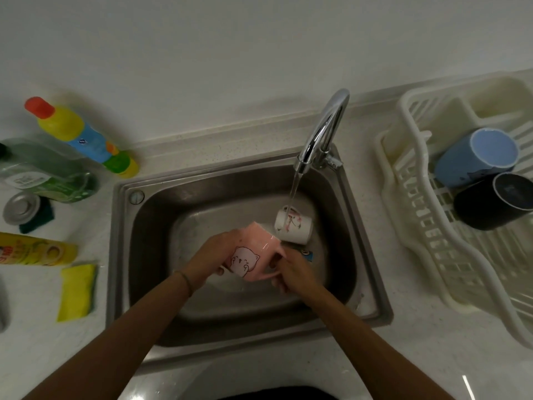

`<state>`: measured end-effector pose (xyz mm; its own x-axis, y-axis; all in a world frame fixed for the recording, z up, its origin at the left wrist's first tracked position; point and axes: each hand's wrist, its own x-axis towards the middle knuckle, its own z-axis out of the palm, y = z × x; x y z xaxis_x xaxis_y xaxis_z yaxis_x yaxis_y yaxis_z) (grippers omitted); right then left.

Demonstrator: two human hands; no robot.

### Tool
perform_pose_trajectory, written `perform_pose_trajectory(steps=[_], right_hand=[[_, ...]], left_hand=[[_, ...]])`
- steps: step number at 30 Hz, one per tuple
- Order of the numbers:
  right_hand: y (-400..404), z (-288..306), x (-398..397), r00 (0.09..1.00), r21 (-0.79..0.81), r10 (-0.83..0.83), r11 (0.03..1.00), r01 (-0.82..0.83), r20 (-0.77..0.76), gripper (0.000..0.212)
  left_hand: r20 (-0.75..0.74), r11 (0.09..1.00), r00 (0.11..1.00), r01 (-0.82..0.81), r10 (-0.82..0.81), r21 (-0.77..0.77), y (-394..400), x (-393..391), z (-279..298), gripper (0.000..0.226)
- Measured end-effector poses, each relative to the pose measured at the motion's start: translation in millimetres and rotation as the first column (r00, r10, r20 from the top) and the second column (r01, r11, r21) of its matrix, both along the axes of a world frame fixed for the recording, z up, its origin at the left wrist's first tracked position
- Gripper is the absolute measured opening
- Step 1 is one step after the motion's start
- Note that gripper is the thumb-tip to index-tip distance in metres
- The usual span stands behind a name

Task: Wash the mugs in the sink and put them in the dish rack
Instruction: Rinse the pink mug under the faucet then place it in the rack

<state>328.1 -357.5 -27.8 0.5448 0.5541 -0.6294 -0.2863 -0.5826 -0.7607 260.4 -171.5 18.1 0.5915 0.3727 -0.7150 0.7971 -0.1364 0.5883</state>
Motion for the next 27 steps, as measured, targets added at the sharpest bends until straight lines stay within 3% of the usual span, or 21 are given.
perform_pose_trajectory(steps=[4, 12, 18, 21, 27], right_hand=[[2, 1, -14, 0.990, 0.021, -0.019, 1.000, 0.022, -0.138, 0.020], [10, 4, -28, 0.940, 0.080, -0.015, 0.996, 0.045, -0.340, 0.020], [12, 10, -27, 0.874, 0.134, -0.015, 0.987, 0.092, -0.486, 0.023], [9, 19, -17, 0.894, 0.165, 0.009, 0.984, 0.073, -0.448, 0.026], [-2, 41, 12, 0.986, 0.108, 0.043, 0.994, -0.026, -0.159, 0.025]], left_hand=[[-0.009, 0.993, 0.998, 0.070, -0.070, 0.096, 12, -12, 0, 0.037], [-0.031, 0.985, 0.996, 0.087, -0.083, 0.146, 23, -31, 10, 0.031], [-0.067, 0.930, 0.968, 0.249, -0.240, 0.270, 30, -25, 42, 0.029], [-0.056, 0.920, 0.968, 0.251, -0.246, 0.300, 26, -14, 53, 0.029], [-0.075, 0.958, 0.984, 0.177, -0.164, 0.225, 10, 15, 44, 0.036]])
